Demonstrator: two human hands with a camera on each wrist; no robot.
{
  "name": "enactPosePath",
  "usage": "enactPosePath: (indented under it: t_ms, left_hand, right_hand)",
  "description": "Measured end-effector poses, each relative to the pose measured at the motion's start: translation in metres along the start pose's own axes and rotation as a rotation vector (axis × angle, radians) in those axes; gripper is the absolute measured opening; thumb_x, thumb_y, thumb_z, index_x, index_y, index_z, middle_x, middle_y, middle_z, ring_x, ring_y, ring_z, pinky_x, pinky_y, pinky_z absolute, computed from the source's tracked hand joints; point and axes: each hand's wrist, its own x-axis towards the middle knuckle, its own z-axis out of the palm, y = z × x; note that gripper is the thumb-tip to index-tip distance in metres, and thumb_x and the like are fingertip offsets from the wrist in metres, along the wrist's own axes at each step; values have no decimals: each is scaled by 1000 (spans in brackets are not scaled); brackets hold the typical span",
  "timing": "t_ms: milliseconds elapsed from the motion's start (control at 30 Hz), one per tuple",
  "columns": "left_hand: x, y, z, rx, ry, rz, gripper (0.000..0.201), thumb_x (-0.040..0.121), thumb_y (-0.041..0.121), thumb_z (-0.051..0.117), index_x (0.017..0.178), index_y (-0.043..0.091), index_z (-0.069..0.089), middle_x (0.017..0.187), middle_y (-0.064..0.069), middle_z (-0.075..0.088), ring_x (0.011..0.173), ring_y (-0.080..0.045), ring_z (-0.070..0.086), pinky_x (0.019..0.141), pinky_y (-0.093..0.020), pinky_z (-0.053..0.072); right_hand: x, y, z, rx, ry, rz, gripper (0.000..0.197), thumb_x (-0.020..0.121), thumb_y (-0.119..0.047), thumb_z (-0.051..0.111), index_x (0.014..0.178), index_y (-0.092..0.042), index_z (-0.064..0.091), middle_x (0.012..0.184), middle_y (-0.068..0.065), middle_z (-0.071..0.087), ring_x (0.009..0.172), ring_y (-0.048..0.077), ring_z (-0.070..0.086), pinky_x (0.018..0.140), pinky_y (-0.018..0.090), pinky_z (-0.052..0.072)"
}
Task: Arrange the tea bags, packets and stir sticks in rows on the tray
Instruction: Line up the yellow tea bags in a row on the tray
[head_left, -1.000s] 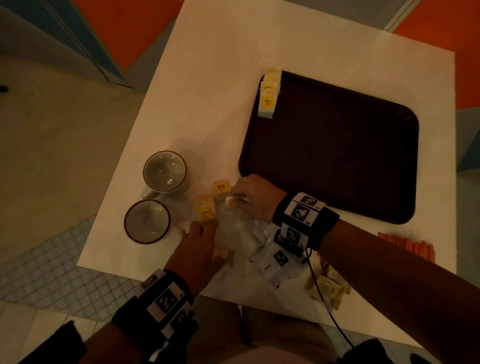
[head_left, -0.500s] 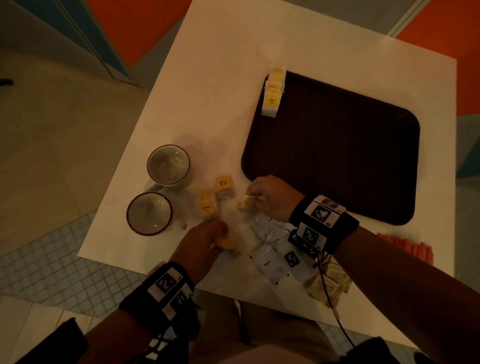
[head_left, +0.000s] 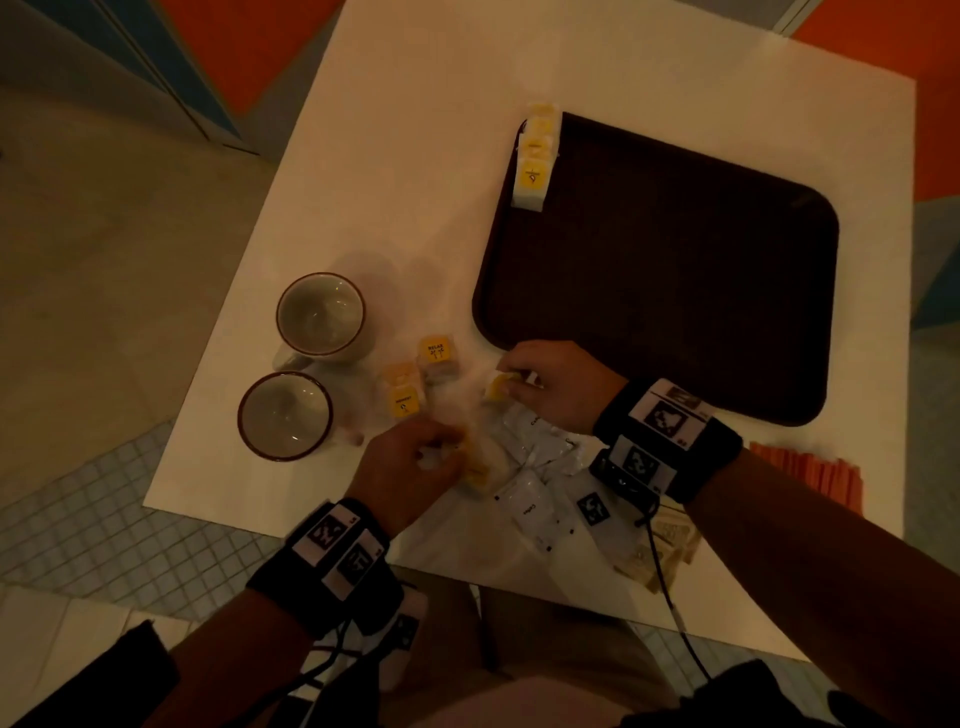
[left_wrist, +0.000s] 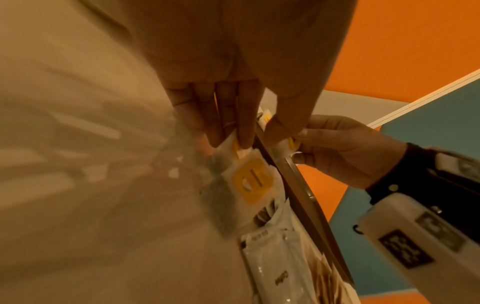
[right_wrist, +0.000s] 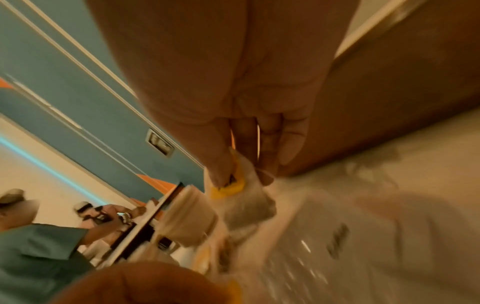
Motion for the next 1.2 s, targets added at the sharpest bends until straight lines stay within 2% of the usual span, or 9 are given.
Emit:
enactPosePath:
  t_ms: [133, 233, 333, 400, 533, 633, 700, 800, 1200]
  left_hand:
    - [0, 6, 2, 66, -93, 11, 36, 69, 26, 77, 102, 19, 65, 98, 8, 56, 89, -8, 52, 71, -9, 38]
    - [0, 8, 5, 139, -132, 70, 18, 75, 19, 72, 91, 15, 68, 96, 3, 61, 88, -9, 53, 77, -18, 41]
    - [-5, 7, 3, 128, -128, 106, 10, 81, 14, 66, 90, 14, 68, 96, 2, 65, 88, -7, 54, 74, -10, 37]
    - [-12, 4, -5, 93, -108, 121, 9, 82, 14, 64, 89, 19, 65, 91, 7, 64, 79, 4, 53, 69, -3, 36]
    - [-27, -9, -25, 92, -128, 107, 28, 81, 18, 66, 97, 33, 48, 85, 16, 62, 84, 12, 53, 67, -9, 40]
    - [-35, -18, -36, 109, -146, 94, 11, 81, 21, 66, 85, 30, 61, 84, 13, 65, 87, 7, 54, 68, -10, 37]
    - [-38, -21, -41, 108, -164, 68, 7, 81, 21, 66, 80, 28, 64, 84, 15, 64, 89, 9, 53, 69, -9, 36]
    - [-40, -23, -42, 117, -174, 70, 10, 81, 22, 65, 80, 31, 62, 84, 23, 60, 87, 15, 52, 69, -7, 35]
    - [-38, -23, -36, 118, -178, 103, 7, 86, 25, 59, 88, 26, 66, 85, 24, 57, 83, 17, 51, 69, -4, 34]
  right_hand:
    - [-15, -10, -12, -10, -108, -46, 25, 92, -22, 52, 109, -6, 61, 108, 7, 60, 91, 15, 53, 77, 23, 38]
    - [-22, -14, -11, -27, -198, -16, 23, 92, -23, 51, 107, -8, 61, 108, 7, 60, 96, 19, 55, 81, 27, 41]
    - [-17, -18, -8, -24, -193, 9, 25, 93, -22, 50, 110, -7, 60, 111, 8, 60, 98, 20, 55, 83, 28, 41]
    - [-7, -23, -6, -7, -171, -7, 26, 93, -22, 50, 113, -8, 59, 107, 6, 61, 94, 18, 55, 81, 29, 43]
    - [26, -42, 3, 11, -208, -77, 26, 90, -22, 54, 112, -8, 61, 97, 2, 58, 88, 15, 52, 75, 25, 38]
    - [48, -54, 20, -29, -207, -89, 24, 87, -25, 58, 105, -11, 65, 113, 7, 59, 99, 21, 53, 84, 28, 41]
    - [59, -59, 32, -155, -194, -75, 25, 84, -32, 59, 104, -19, 67, 133, 5, 47, 117, 27, 41, 96, 39, 38]
    - [70, -63, 43, -360, -223, -35, 22, 84, -33, 56, 105, -31, 64, 145, 2, 31, 126, 31, 26, 97, 45, 28]
    - [67, -60, 43, -207, -156, -164, 21, 86, -11, 52, 105, -10, 62, 116, 11, 57, 108, 29, 53, 91, 35, 36]
